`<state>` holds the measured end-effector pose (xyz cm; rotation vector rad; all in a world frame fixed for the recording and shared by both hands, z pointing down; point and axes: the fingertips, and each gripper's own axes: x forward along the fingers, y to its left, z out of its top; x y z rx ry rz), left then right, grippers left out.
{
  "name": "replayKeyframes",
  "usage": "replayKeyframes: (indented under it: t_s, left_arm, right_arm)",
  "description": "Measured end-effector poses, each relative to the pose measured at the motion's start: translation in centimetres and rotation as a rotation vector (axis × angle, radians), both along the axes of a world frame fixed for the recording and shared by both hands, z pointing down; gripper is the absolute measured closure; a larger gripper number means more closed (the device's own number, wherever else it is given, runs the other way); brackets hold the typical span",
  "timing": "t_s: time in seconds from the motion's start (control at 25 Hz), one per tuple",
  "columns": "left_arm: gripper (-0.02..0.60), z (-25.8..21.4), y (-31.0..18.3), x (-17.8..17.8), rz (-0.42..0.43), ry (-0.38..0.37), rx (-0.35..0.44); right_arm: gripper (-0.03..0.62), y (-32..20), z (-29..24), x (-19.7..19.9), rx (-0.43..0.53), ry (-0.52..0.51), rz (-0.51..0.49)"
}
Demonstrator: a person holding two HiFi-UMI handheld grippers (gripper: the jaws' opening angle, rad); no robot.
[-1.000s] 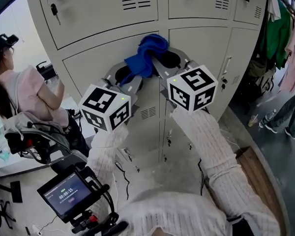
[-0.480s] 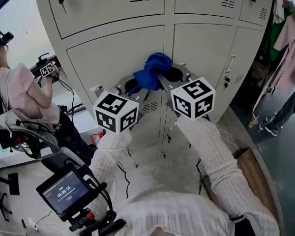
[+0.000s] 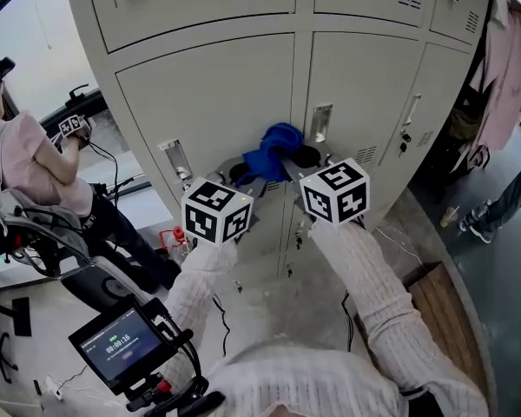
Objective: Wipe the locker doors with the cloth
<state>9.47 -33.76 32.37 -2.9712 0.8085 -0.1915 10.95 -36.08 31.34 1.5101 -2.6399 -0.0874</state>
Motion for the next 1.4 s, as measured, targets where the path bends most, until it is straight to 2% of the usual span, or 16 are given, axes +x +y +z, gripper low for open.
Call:
replayKeyframes:
  t_s: [0.2,0.4,0.72,0.92,1.12,1.24,1.4]
  left_arm:
    - [0.578,4.8,-0.5,0.6,-0.006,-0.029,-0.102]
    - [0.578,8.7,-0.6,0.1,0.012,-0.021,-0.239]
    - [0.578,14.2,-0.1,-1.0,-0.048,-0.072,-0.362]
    - [0.578,16.5,0.0,-0.8,-0.063,-0.087,-0.410]
    - [0.578,17.8,0.2,-1.2,-0.101,-0.055,-0.445]
    - [0.578,18.0,0.4,-2.0,-0.098,-0.057,-0.450]
    - [0.577,17.9,0.1,-1.2,-0.106,-0.056,-0.439]
  right_arm:
    - [0.549,-0.4,4.9,0.6,-0.095,-0.004,0.010]
    - [0.548,-0.1,8.6,0.0,-0.169,0.041,0.006]
    - [0.548,0.5,13.5,-1.5,-0.290,0.073,-0.029]
    - [0.549,0.5,15.4,-2.0,-0.346,0.084,-0.064]
    - [0.548,0.5,16.7,-2.7,-0.379,0.097,-0.068]
    - [0.548,0.7,16.9,-3.4,-0.392,0.092,-0.068]
    - [0.548,0.4,16.8,-2.6,-0.386,0.082,-0.063]
